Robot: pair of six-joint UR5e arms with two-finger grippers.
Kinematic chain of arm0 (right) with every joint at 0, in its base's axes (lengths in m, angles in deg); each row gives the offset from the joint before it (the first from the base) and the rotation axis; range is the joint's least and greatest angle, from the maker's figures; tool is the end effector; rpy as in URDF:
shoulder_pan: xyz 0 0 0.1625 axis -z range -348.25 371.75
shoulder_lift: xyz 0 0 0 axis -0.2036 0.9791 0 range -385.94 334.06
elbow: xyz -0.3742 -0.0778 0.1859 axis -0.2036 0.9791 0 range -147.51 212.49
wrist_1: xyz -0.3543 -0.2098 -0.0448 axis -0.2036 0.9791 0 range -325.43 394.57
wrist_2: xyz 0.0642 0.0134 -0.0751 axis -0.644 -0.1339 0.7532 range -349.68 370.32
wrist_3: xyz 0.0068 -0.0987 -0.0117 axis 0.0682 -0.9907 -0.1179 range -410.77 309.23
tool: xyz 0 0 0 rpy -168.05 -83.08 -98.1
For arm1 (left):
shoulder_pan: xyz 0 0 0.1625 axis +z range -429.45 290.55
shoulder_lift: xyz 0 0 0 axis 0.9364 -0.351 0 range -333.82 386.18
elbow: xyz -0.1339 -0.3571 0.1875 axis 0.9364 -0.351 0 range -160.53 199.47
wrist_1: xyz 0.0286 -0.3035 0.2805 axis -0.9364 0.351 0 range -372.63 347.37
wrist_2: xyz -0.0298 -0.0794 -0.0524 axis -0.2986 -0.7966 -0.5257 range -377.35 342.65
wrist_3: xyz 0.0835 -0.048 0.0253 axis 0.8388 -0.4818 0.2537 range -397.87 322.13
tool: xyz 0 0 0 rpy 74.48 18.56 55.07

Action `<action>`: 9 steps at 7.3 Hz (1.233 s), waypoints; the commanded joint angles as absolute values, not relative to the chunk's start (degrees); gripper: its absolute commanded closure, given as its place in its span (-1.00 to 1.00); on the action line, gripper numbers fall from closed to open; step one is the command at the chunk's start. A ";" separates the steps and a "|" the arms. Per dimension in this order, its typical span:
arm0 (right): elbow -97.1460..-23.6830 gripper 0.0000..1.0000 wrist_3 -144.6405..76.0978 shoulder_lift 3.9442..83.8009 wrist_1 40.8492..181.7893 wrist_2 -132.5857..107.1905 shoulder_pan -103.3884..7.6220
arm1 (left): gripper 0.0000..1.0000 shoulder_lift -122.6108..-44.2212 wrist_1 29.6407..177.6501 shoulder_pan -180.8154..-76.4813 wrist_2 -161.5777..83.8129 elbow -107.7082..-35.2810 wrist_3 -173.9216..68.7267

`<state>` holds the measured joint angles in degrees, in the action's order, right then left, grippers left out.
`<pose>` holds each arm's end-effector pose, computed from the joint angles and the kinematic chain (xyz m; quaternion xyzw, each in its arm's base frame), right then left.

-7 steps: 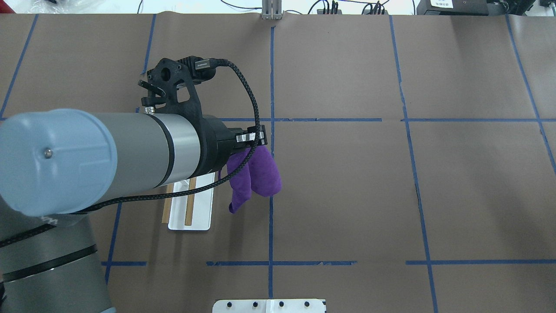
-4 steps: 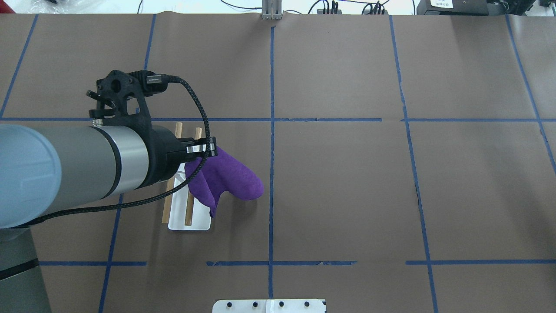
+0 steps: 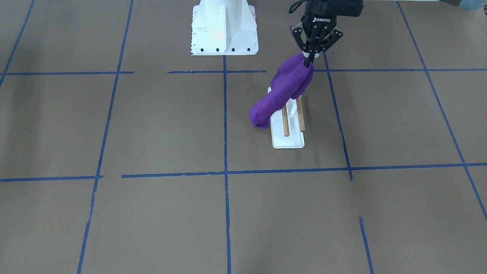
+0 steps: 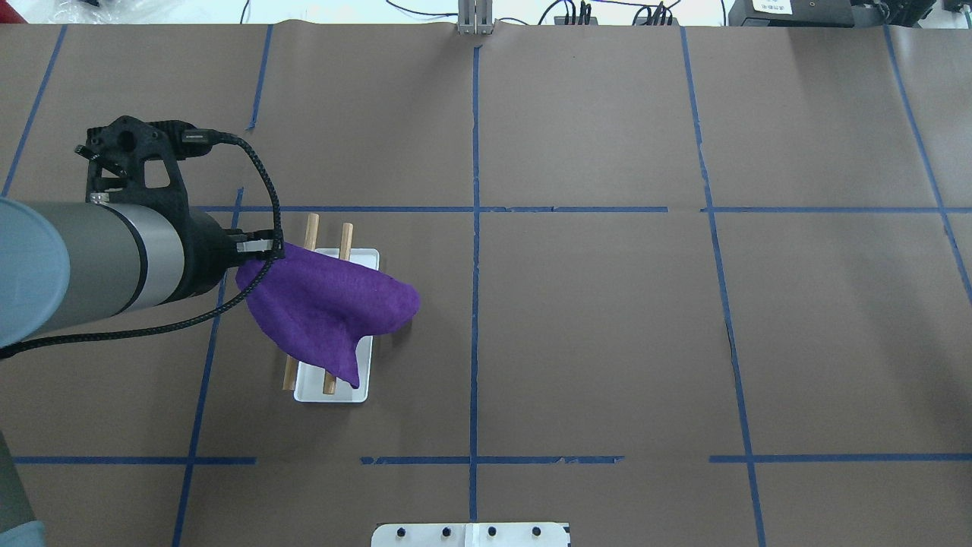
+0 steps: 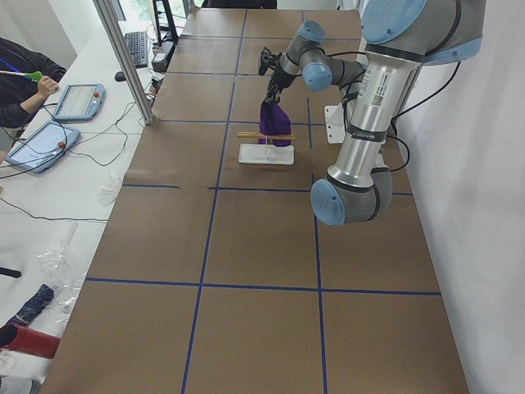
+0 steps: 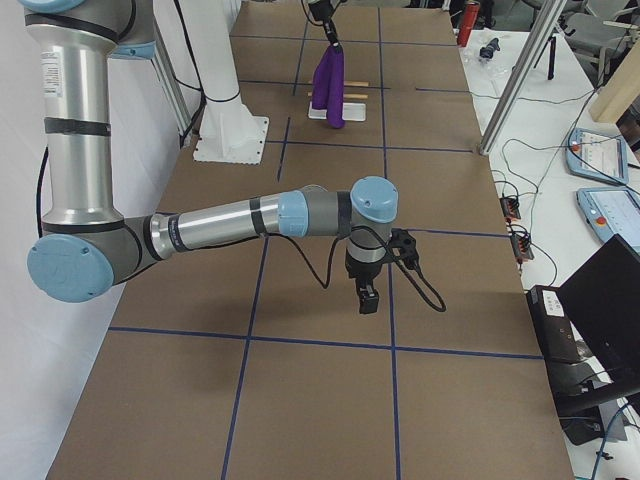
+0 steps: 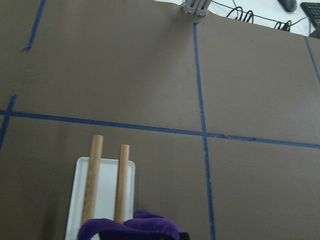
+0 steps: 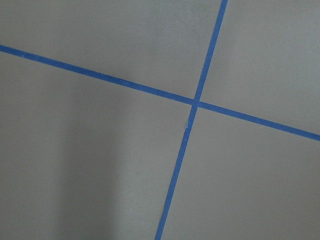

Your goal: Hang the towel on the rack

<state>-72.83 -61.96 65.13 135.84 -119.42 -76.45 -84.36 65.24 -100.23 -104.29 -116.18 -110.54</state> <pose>0.0545 -0.4777 0.5622 0.0523 -0.3366 -0.1152 0.9331 0.3126 -0.3475 0.1792 0.2069 0.4051 -0.1163 0.8829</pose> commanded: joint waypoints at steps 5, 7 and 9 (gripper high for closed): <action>-73.50 -1.00 -62.02 64.77 135.73 -119.75 -77.46 | 1.00 -78.69 64.35 -101.88 -104.27 -111.92 -101.88; -74.03 -1.00 -61.94 64.94 135.82 -119.84 -77.46 | 1.00 -78.15 64.45 -102.32 -104.19 -110.00 -100.10; -73.94 -1.00 -61.93 64.94 135.82 -119.84 -77.46 | 1.00 -78.24 64.62 -102.41 -104.27 -107.97 -99.13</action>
